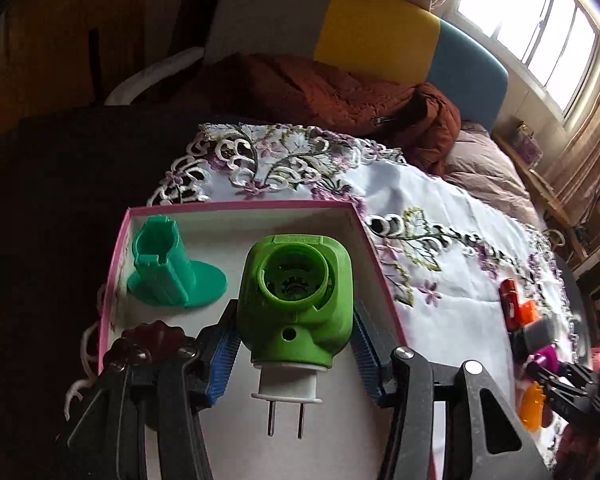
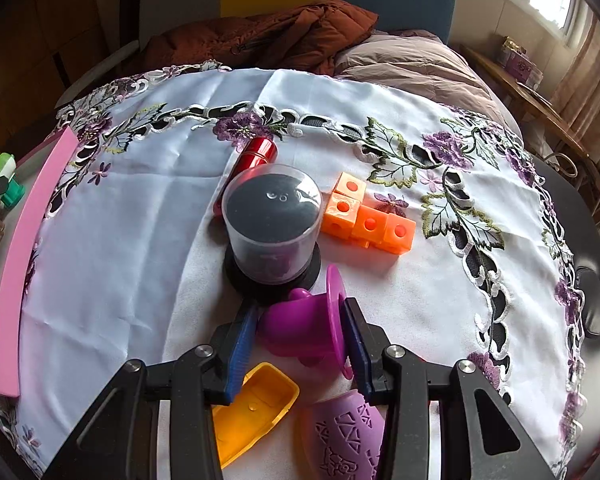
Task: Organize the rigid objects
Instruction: 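Lower the freshener into the tray and open the left tool while the right tool grasps the magenta cup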
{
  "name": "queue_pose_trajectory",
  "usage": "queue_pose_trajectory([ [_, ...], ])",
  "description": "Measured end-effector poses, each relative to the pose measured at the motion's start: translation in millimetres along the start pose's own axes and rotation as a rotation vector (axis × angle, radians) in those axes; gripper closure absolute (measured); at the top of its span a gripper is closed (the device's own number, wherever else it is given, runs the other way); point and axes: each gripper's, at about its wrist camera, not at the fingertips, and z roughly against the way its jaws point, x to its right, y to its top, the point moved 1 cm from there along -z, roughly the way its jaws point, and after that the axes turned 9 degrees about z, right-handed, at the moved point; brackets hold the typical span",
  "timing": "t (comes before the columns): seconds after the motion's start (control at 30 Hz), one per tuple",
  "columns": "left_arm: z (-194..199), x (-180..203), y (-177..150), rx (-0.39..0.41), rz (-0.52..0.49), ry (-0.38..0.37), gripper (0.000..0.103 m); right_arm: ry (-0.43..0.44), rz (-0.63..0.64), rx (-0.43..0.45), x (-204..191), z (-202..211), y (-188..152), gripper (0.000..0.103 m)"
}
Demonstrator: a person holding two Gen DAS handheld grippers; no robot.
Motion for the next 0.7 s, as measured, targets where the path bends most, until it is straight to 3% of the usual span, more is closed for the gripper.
queue_pose_trajectory([
  [0.2, -28, 5, 2, -0.050, -0.063, 0.089, 0.050, 0.000, 0.001, 0.000, 0, 0, 0, 0.060],
  [0.37, -26, 3, -4, -0.051, -0.066, 0.076, 0.050, -0.001, 0.002, 0.000, 0, 0, 0, 0.060],
  [0.7, 14, 3, -9, 0.042, -0.088, 0.068, 0.050, -0.004, 0.005, 0.002, 0, 0, -1, 0.060],
])
